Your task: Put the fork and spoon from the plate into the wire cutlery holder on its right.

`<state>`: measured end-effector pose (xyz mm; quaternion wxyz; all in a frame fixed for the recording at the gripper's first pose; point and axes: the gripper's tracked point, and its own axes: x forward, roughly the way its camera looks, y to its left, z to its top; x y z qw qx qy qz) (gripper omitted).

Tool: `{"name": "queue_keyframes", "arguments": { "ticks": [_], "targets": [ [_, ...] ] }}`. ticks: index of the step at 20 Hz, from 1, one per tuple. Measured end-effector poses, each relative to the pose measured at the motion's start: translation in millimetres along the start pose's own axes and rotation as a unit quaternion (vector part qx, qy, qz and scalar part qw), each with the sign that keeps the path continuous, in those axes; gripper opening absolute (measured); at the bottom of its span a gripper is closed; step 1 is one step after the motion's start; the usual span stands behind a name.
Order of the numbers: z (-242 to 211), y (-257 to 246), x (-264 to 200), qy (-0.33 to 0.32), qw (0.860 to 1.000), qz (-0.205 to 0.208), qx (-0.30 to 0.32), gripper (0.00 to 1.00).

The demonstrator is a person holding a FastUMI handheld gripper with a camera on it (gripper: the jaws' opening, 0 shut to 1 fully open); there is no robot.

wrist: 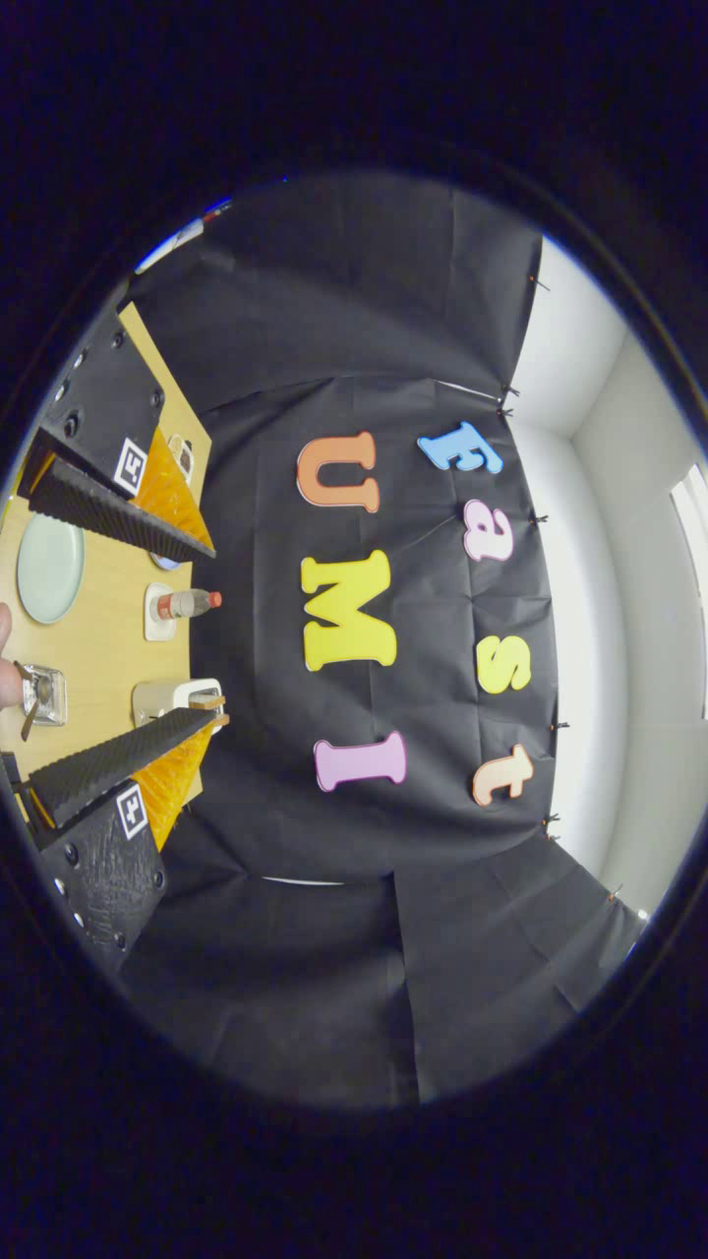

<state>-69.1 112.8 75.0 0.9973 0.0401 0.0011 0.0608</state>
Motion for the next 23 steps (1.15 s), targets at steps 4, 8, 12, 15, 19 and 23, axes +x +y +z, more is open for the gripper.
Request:
{"name": "queue_keyframes", "arguments": {
  "ticks": [4, 8, 12, 15, 19, 23],
  "targets": [
    [-1.9, -6.1, -2.0, 0.003, 1.000, -0.003, -0.005, 0.90],
    [1.2, -8.7, -5.2, 0.000, 1.000, -0.004, -0.003, 0.90],
    [-1.6, -12.8, -5.2, 0.004, 1.000, -0.010, -0.004, 0.91],
    [-0.1, -12.3, -4.7, 0.003, 1.000, -0.010, -0.005, 0.91],
    [2.2, -18.8, -4.3, 0.000, 1.000, -0.017, -0.007, 0.91],
    [3.6, -20.0, -0.2, -0.006, 1.000, -0.020, -0.010, 0.91]
  ]
}}
